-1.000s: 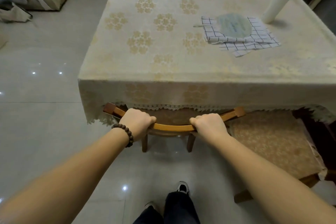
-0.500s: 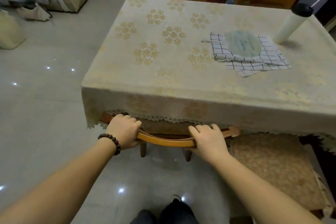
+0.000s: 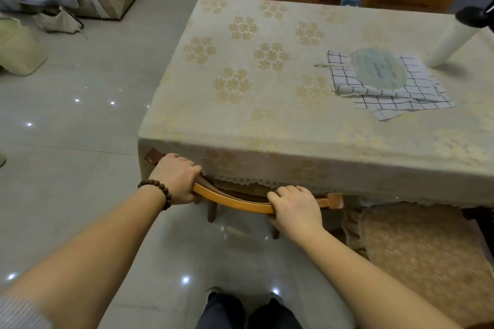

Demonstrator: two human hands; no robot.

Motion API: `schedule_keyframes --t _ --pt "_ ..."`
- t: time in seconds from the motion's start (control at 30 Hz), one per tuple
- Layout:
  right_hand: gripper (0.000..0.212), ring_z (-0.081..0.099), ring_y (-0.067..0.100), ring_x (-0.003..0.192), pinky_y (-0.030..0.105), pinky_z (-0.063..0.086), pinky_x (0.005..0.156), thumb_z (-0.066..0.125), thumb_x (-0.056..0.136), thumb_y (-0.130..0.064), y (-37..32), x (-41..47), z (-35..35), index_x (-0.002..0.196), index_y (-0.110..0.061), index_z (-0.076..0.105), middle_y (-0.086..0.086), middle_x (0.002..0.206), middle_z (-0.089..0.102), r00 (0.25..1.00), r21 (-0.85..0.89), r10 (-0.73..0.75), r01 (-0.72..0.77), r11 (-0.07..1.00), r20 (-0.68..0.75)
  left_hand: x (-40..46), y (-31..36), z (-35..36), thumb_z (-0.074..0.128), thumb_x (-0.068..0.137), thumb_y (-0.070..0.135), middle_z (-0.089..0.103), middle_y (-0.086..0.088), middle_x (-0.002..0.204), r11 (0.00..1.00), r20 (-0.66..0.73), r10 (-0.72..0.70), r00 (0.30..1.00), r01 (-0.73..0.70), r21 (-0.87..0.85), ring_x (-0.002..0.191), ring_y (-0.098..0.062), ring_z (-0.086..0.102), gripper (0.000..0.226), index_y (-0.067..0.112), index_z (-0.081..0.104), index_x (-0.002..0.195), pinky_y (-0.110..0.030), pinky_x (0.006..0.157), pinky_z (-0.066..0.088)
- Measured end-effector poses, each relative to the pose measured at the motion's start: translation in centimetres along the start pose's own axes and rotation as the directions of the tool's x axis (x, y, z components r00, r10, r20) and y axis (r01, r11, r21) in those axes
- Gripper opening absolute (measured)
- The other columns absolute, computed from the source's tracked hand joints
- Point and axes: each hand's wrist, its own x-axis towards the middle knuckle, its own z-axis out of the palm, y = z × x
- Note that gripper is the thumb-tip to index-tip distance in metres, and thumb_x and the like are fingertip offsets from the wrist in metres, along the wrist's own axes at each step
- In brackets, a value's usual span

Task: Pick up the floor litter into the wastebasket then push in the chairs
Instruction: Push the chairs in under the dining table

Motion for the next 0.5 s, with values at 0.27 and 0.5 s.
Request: schedule_keyframes --t 0.27,0.5 --pt "0.027 0.062 0.024 0.087 0.036 0.049 0.082 0.067 0.077 -0.046 -0.1 2.8 -0.8 0.093 -0.024 0.065 -0.001 0.088 0.066 1.000 -0.011 0.018 -0.018 1.000 0.023 1.6 -1.7 -0.2 0.047 0.073 0.069 0.062 0.012 0.077 1.000 0.028 -0.008 1.000 0.009 -0.029 0.073 -0.010 0.058 0.041 0.034 0.055 0.093 -0.032 0.088 0.042" --pt "0.047 0.060 0.021 0.099 0.032 0.048 0.076 0.060 0.076 -0.059 5.2 3.6 -2.2 0.109 -0.026 0.062 -0.004 0.102 0.065 0.998 -0.105 0.017 -0.011 0.994 0.053 3.2 2.3 -1.7 0.052 0.076 0.064 0.063 0.006 0.083 0.997 0.004 -0.037 0.999 0.038 -0.063 0.076 -0.018 0.060 0.046 0.026 0.050 0.102 -0.036 0.081 0.043"
